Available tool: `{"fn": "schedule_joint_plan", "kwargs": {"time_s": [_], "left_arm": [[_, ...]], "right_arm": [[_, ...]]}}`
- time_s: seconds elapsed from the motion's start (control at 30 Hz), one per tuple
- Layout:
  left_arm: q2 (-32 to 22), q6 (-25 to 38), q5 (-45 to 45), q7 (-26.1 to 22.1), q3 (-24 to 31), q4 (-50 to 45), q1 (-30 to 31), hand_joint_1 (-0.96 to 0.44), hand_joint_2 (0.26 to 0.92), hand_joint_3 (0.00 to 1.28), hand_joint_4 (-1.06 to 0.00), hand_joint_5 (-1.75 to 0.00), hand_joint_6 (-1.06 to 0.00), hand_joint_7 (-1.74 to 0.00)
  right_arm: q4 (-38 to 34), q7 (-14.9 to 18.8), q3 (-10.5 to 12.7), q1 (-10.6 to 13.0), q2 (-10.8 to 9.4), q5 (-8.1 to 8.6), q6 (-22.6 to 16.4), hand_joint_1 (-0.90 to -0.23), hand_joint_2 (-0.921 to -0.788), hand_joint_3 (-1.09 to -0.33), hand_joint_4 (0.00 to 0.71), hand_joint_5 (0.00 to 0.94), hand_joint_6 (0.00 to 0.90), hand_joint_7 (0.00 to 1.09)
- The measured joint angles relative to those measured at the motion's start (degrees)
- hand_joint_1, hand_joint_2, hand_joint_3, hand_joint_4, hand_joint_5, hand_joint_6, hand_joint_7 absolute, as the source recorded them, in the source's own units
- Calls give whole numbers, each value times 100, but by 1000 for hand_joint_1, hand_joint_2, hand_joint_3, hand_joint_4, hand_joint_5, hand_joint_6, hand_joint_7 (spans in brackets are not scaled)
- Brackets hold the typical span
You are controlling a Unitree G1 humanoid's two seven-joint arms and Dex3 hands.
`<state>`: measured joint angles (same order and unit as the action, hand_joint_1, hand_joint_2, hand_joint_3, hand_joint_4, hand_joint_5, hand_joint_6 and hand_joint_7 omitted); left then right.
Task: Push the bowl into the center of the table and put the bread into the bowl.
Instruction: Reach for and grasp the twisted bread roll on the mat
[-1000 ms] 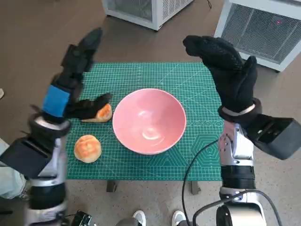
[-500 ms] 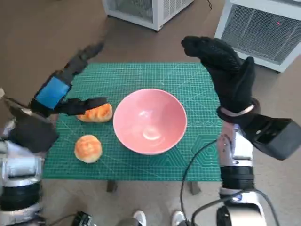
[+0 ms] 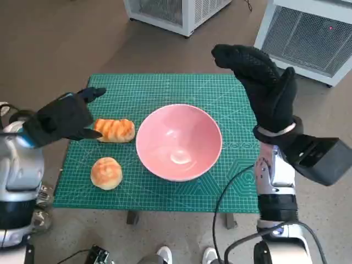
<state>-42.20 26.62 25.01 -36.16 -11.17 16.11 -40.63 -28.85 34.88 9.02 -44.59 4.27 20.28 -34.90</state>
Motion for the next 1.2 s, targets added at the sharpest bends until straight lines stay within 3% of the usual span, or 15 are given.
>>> {"fn": "schedule_joint_plan", "kwargs": {"time_s": [0.77, 0.97, 1.2], "left_arm": [[620, -544, 558, 613, -886, 2107, -822, -108, 718, 53, -115, -15, -340, -25], [789, -935, 646, 956, -991, 2696, -921, -125, 726, 49, -180, -31, -392, -43], [978, -1497, 676, 1494, -1090, 3355, -999, -109, 750, 40, -339, -35, -509, -67]], "right_arm": [[-4, 4, 3, 7, 14, 33, -1, -702, -921, -903, 165, 3, -1, 529], [-3, 6, 3, 9, 17, 36, 4, -702, -921, -902, 166, 3, -1, 530], [93, 6, -2, 43, 21, 37, 43, -701, -921, -899, 166, 3, -1, 530]]}}
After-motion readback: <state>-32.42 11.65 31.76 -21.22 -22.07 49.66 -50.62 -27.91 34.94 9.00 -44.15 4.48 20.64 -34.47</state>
